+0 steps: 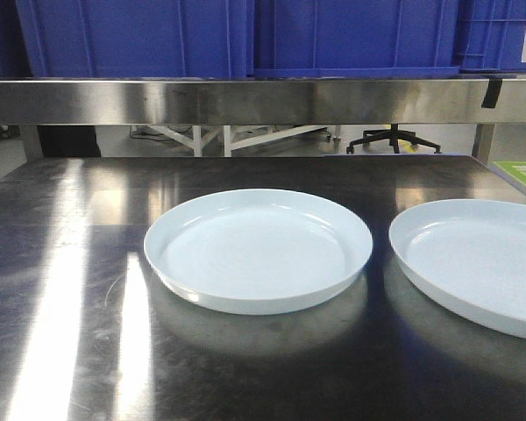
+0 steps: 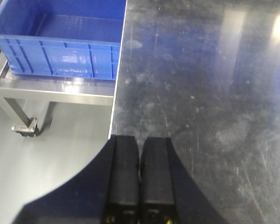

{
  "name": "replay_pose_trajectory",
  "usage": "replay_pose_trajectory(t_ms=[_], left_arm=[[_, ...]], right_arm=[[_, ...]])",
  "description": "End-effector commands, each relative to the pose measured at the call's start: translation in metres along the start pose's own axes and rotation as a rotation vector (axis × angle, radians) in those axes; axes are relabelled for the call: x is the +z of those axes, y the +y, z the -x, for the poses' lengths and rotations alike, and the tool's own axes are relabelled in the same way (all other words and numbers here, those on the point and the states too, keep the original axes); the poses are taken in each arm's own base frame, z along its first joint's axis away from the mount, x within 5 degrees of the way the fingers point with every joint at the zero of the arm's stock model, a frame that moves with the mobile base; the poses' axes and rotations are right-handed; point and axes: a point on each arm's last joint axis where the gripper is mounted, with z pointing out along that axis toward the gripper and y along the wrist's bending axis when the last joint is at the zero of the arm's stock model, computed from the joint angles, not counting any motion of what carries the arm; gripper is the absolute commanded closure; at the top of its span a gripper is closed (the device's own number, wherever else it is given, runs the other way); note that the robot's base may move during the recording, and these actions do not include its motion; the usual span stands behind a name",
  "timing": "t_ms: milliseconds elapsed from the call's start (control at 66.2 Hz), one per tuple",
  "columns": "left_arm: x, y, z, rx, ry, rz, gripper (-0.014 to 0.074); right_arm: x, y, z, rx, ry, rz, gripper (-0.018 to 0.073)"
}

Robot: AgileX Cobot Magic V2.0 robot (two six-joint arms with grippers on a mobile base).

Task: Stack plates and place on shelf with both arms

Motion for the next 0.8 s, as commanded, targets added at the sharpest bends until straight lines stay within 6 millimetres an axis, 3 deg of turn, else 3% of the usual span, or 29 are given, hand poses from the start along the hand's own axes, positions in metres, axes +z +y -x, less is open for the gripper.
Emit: replay_pose_trajectory(t_ms=[0,257,348,438,589,665,786], left_arm=[[-0.0046,-0.0016,0.0158,0.005,-0.115,-0.013,0.0513],[-0.0046,-0.0020,0.0157,-0.006,-0.115,-0.018,0.0513],[-0.0046,-0.0020,0.0157,-0.006,-0.115,-0.018,0.0513],[-0.0046,-0.0020,0.0157,-0.006,-0.115,-0.018,0.0513],[-0.0046,-0.0020,0.0157,-0.006,-0.115,-0.018,0.0513],[-0.0046,-0.0020,0.0157,-0.006,-0.115,-0.018,0.0513],[-0.0046,-0.0020,0.0157,-0.006,-0.115,-0.018,0.0513]], right_arm=[[-0.0071,0.0039,0.0156,-0.021,-0.096,0.022,0.0001],[-0.0016,0.0040,0.0154,-0.021,-0.076,0.017,0.0003],[-0.0012,0.0040,0.0155,-0.021,-0.076,0.017,0.0057],[-0.0012,0.0040,0.0154,-0.021,-0.075,0.016,0.0189],[-0.0012,0.0039,0.0152,-0.021,-0.072,0.015,0.0527],[-0.0013,0.0041,0.0158,-0.021,-0.079,0.018,0.0478],[-0.0012,0.0040,0.0155,-0.021,-0.076,0.016,0.0475]])
